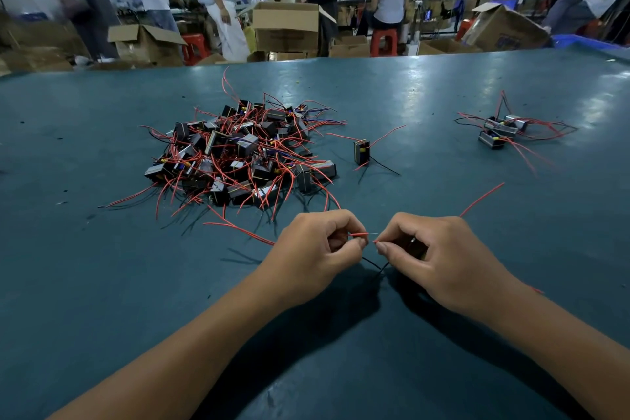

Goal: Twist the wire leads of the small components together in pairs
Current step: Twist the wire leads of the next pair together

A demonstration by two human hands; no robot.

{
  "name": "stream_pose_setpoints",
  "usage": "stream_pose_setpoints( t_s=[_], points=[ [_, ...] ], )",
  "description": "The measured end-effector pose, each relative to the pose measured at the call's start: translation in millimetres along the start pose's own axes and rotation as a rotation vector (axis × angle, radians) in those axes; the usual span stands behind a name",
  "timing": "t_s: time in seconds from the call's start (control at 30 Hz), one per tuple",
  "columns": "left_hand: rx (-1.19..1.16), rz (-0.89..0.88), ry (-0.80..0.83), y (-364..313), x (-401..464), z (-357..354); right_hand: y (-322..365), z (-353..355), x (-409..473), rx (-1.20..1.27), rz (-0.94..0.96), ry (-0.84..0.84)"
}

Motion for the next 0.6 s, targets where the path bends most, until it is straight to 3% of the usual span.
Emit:
stream_pose_setpoints(
  t_s=[0.13,0.3,0.6],
  points=[
    [0.004,-0.012,-0.01,-2,0,1,0,0,0,-0.005,-0.006,-0.014],
    [-0.054,-0.025,0.052,-6,-2,-1,-11,3,0,0.129,-0.158,-0.062],
    [-0.038,-0.056,0.076,-9,-1,-1,-2,3,0,0.108,-0.09,-0.015]
  ],
)
Point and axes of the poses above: each hand's wrist, its own x-axis towards the middle knuckle, its own z-axis out of the back of the hand, y = z × x, the point moved 6 cm from there along x, towards the middle knuckle, and after that the axes turned 8 degrees about -y, right-handed, at the moved point
